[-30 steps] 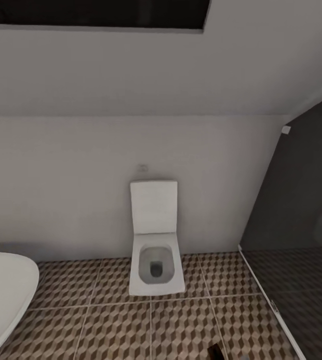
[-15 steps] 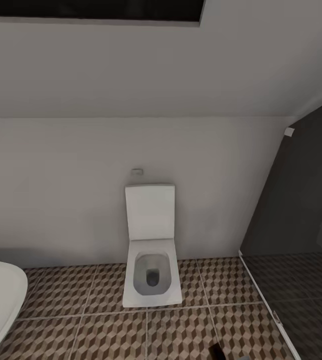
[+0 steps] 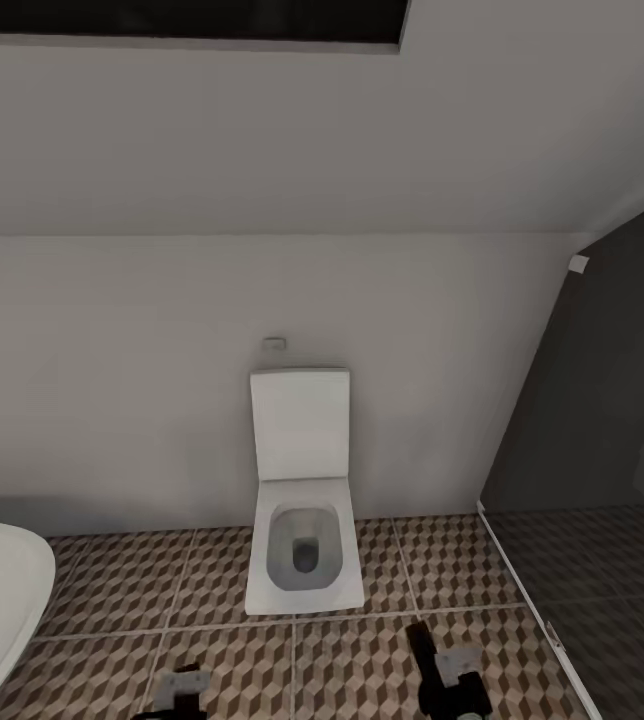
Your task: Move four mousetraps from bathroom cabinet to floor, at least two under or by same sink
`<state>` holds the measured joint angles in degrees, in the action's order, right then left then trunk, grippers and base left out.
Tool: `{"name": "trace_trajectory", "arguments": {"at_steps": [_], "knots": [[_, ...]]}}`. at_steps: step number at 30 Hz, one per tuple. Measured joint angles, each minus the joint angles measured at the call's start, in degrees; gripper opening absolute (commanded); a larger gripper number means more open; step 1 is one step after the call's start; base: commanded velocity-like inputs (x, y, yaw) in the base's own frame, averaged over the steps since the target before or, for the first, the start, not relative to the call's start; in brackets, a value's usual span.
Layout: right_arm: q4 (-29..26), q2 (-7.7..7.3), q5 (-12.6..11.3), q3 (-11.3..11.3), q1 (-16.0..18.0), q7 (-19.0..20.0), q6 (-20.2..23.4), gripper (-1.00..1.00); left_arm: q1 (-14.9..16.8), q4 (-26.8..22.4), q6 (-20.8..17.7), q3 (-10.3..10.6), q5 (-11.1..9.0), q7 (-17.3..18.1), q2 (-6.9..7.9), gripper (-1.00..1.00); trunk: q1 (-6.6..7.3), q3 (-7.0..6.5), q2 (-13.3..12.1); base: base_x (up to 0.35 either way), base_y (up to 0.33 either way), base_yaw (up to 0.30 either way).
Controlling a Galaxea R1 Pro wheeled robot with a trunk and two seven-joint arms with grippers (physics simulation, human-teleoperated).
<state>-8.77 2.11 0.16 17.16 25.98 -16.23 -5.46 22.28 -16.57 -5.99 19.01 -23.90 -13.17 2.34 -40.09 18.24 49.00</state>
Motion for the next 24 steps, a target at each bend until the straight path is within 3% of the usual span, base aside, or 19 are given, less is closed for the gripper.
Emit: {"name": "trace_trajectory", "arguments": {"at_steps": [1, 2, 4, 7, 8, 11, 12, 14, 18, 24], "knots": [[-1.1, -0.02, -0.2, -0.1, 0.7, -0.1, 1.9, -1.0, 0.3, -1.7, -1.7, -0.1, 0.0, -0.7, 0.02, -1.0, 0.0, 0.0, 0.0, 0.0, 0.0, 0.0], [-3.7, -0.06, -0.5, -0.3, 2.7, 0.0, 6.9, -1.0, 1.3, -5.3, -5.7, -0.2, 0.1, -1.7, 0.1, -1.0, 0.0, 0.0, 0.0, 0.0, 0.0, 0.0], [-6.1, -0.1, -0.8, -0.7, 5.9, -0.1, 10.4, -1.0, 3.3, -8.9, -9.6, -0.4, 0.1, -2.7, 0.23, -1.0, 0.0, 0.0, 0.0, 0.0, 0.0, 0.0], [-6.9, -0.14, -1.0, -3.0, 12.4, -0.4, 10.3, -1.0, 8.7, -11.3, -13.1, -1.8, 0.2, -3.5, 0.5, -1.0, 0.0, -0.02, 0.0, 0.0, 0.0, 0.0], [-6.8, -0.14, -1.2, -3.0, 12.5, -0.4, 10.3, -1.0, 8.7, -11.3, -13.1, -1.8, 0.1, -3.5, 0.51, -1.0, 0.0, 0.01, 0.0, 0.0, 0.0, 0.0], [-2.0, -0.95, -1.1, -9.0, 21.6, -1.2, 12.1, -1.0, 15.1, -10.0, -14.0, -5.0, 0.2, -3.8, 1.45, -1.0, 0.0, -0.02, 0.0, 0.0, 0.0, 0.0], [-1.1, -1.2, -1.1, -10.2, 22.9, -1.6, 13.3, -1.0, 16.1, -9.5, -14.1, -5.4, 0.1, -3.8, 1.52, -1.0, 0.0, 0.0, 0.0, 0.0, 0.0, 0.0], [0.6, -1.89, -0.8, -13.5, 27.3, -3.3, 18.9, -1.0, 20.0, -7.2, -14.2, -6.3, 0.2, -4.1, 1.69, -1.0, 0.0, -0.02, 0.0, 0.0, 0.0, 0.0], [-0.3, -1.96, -0.7, -15.8, 30.3, -4.6, 24.4, -1.0, 26.8, -3.9, -14.9, -7.0, 0.2, -6.3, 2.81, -1.0, 0.0, -0.01, 0.0, 0.0, 0.0, 0.0], [-1.2, -1.87, -0.5, -16.1, 32.2, -4.9, 26.1, -1.0, 29.9, -3.0, -15.2, -6.9, 0.3, -8.3, 4.76, -1.0, 0.0, 0.0, 0.0, 0.0, 0.0, 0.0]]}}
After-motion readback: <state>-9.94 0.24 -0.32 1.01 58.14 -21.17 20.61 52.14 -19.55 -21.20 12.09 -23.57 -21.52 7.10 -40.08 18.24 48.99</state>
